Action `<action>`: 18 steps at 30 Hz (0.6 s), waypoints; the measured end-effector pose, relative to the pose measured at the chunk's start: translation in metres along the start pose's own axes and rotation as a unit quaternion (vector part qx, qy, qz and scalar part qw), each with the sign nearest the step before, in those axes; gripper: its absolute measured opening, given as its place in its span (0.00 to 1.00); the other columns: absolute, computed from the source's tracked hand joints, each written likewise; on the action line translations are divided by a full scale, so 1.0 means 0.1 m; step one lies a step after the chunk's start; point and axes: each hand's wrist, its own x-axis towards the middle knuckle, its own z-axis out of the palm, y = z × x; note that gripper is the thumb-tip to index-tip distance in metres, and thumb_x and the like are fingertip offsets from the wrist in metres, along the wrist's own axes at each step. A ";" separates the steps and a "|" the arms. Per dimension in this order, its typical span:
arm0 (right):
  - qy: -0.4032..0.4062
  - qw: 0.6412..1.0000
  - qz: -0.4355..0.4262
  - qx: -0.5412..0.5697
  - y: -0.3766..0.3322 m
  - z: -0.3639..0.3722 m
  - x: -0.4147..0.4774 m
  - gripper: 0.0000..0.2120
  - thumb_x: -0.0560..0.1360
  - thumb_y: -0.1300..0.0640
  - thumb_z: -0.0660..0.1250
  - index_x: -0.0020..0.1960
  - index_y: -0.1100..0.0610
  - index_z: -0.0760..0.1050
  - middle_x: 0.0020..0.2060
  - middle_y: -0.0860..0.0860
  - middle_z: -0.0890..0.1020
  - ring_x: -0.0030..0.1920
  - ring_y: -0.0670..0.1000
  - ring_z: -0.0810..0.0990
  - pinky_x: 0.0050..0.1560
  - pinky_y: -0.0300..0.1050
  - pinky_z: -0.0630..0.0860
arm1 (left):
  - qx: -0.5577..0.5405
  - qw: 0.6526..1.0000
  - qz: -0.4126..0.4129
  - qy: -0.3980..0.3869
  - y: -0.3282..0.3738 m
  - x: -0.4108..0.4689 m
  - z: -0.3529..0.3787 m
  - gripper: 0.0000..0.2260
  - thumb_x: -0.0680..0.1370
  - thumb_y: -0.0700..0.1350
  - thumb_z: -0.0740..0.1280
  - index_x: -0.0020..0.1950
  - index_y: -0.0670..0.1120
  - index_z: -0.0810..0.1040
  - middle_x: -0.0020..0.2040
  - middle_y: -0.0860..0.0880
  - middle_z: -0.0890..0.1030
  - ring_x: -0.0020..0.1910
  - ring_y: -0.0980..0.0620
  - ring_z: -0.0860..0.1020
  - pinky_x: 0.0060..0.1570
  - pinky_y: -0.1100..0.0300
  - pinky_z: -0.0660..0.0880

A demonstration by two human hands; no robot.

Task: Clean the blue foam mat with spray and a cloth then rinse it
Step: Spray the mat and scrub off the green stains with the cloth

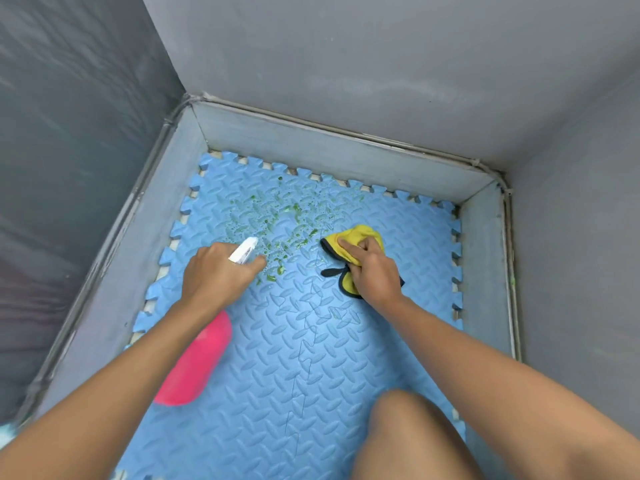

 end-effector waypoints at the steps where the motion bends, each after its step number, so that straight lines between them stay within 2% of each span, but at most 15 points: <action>1: -0.001 1.000 -0.001 -0.002 0.01 -0.01 0.01 0.27 0.76 0.60 0.69 0.72 0.42 0.72 0.52 0.52 0.72 0.46 0.54 0.76 0.38 0.47 0.73 | -0.009 1.000 -0.007 0.008 -0.02 0.00 -0.03 0.22 0.73 0.61 0.71 0.32 0.44 0.73 0.35 0.44 0.79 0.44 0.37 0.78 0.40 0.52 0.70; 5: 0.004 1.000 0.003 -0.007 0.00 0.01 0.00 0.27 0.76 0.60 0.69 0.72 0.42 0.72 0.52 0.51 0.72 0.45 0.53 0.75 0.37 0.45 0.69 | -0.049 0.998 -0.026 0.013 -0.20 0.05 -0.17 0.23 0.71 0.63 0.73 0.34 0.45 0.73 0.33 0.46 0.79 0.41 0.40 0.77 0.41 0.52 0.71; 7: 0.007 1.000 0.001 -0.020 -0.03 0.03 0.00 0.27 0.77 0.59 0.68 0.72 0.42 0.71 0.52 0.52 0.71 0.45 0.53 0.75 0.37 0.44 0.66 | -0.073 0.996 -0.038 0.019 -0.27 0.04 -0.25 0.24 0.69 0.65 0.69 0.33 0.43 0.75 0.31 0.44 0.80 0.38 0.41 0.80 0.40 0.50 0.76; 9: -0.008 0.999 0.000 -0.034 -0.01 0.04 0.02 0.27 0.78 0.58 0.66 0.73 0.40 0.69 0.53 0.51 0.70 0.45 0.54 0.75 0.38 0.44 0.65 | -0.101 0.993 -0.055 0.036 -0.29 0.02 -0.30 0.23 0.69 0.62 0.68 0.31 0.42 0.74 0.29 0.41 0.80 0.36 0.39 0.81 0.40 0.48 0.79; 11: -0.030 0.999 0.005 -0.036 0.00 0.00 0.08 0.26 0.79 0.58 0.64 0.74 0.39 0.68 0.51 0.49 0.67 0.46 0.55 0.74 0.39 0.45 0.66 | -0.100 0.992 -0.059 0.045 -0.30 0.05 -0.31 0.21 0.71 0.59 0.71 0.31 0.43 0.72 0.30 0.42 0.80 0.38 0.38 0.81 0.40 0.49 0.78; 15: -0.040 0.998 0.013 -0.036 -0.03 -0.02 0.14 0.27 0.80 0.60 0.62 0.74 0.38 0.66 0.50 0.49 0.65 0.43 0.53 0.71 0.40 0.46 0.69 | -0.098 0.995 -0.028 -0.007 -0.25 0.09 -0.26 0.20 0.72 0.59 0.76 0.35 0.45 0.74 0.33 0.47 0.79 0.36 0.46 0.77 0.34 0.56 0.70; 18: -0.031 0.999 0.012 -0.032 -0.04 0.02 0.07 0.29 0.80 0.61 0.62 0.74 0.37 0.65 0.50 0.48 0.65 0.42 0.53 0.70 0.39 0.46 0.68 | -0.091 0.996 -0.012 -0.012 -0.20 0.04 -0.19 0.21 0.72 0.58 0.73 0.30 0.44 0.74 0.28 0.47 0.78 0.34 0.43 0.78 0.34 0.52 0.74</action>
